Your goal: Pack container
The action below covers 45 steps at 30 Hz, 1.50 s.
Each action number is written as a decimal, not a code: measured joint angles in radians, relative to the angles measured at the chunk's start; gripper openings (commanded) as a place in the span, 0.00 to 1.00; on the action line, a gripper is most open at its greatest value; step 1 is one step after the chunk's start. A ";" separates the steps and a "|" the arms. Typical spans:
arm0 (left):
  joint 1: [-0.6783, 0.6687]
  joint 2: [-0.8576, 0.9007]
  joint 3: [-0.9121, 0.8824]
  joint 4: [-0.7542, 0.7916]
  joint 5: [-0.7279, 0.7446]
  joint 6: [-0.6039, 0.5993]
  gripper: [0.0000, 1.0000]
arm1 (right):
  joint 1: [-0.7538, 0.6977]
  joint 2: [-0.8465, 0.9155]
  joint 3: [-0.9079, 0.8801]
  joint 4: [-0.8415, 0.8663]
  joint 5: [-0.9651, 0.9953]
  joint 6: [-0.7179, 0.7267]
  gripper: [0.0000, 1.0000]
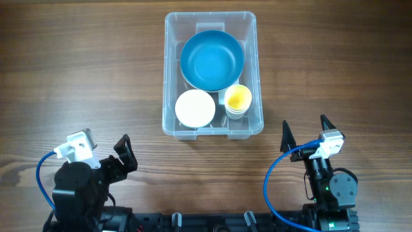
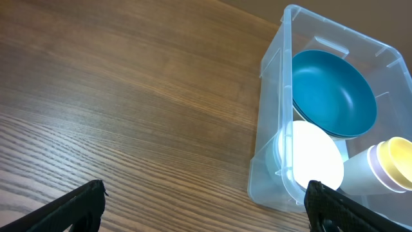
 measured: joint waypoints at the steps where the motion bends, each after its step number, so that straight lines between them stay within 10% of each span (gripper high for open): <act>1: 0.000 0.000 0.000 0.000 0.000 0.000 1.00 | 0.000 0.000 0.000 0.000 0.000 0.000 1.00; 16: 0.084 -0.175 -0.134 -0.045 0.020 0.000 1.00 | 0.000 0.001 0.000 0.001 0.000 0.000 1.00; 29: 0.107 -0.361 -0.713 0.914 0.076 0.174 1.00 | 0.000 0.001 0.000 0.001 0.000 -0.003 1.00; 45: 0.107 -0.361 -0.743 0.890 0.136 0.215 1.00 | 0.000 0.001 0.000 0.001 0.000 -0.003 1.00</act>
